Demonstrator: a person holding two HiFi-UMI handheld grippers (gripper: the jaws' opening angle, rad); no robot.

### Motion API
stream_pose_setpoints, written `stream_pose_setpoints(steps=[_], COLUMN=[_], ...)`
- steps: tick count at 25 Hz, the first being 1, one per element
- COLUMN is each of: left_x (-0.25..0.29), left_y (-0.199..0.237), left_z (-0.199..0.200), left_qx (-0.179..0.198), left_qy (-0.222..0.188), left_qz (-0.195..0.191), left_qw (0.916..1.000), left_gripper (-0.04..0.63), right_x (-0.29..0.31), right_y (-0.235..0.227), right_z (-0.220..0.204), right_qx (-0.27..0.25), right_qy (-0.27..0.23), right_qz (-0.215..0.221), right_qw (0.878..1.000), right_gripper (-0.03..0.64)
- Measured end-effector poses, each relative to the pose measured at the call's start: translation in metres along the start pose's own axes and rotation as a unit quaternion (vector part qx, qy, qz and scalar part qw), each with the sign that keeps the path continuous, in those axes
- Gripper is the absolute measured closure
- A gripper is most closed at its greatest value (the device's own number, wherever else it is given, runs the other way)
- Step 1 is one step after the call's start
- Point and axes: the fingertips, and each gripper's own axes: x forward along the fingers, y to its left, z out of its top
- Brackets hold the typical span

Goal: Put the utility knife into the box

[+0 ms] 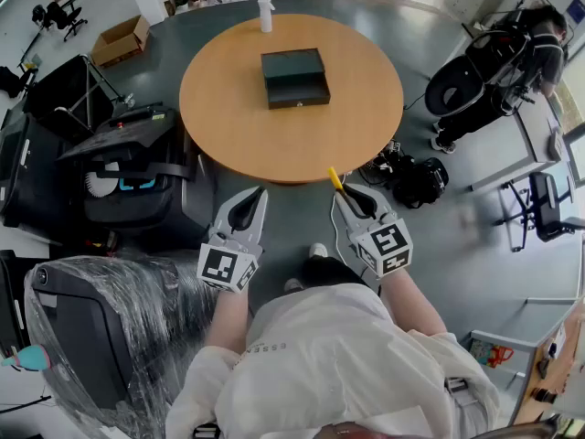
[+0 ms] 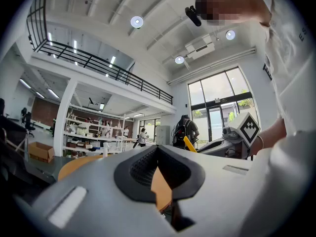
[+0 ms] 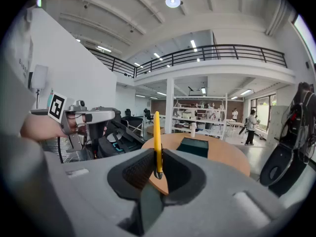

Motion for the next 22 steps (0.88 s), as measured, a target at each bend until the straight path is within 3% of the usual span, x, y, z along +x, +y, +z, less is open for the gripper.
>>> stream_pose_setpoints(steps=[10, 22], left_x=[0.043, 0.175], left_y=[0.027, 0.092], left_z=[-0.024, -0.016], left_qx=[-0.010, 0.000], left_qy=[0.015, 0.014], left_qz=[0.016, 0.058], left_qw=[0.9997, 0.9982], left_gripper=[0.583, 0.583], right_x=[0.053, 0.143], right_y=[-0.033, -0.144], right_z=[-0.011, 0.019], right_qx=[0.018, 0.010], right_qy=[-0.001, -0.009], right_qz=[0.027, 0.073], right_qw=[0.999, 0.997], right_gripper=[0.572, 0.572])
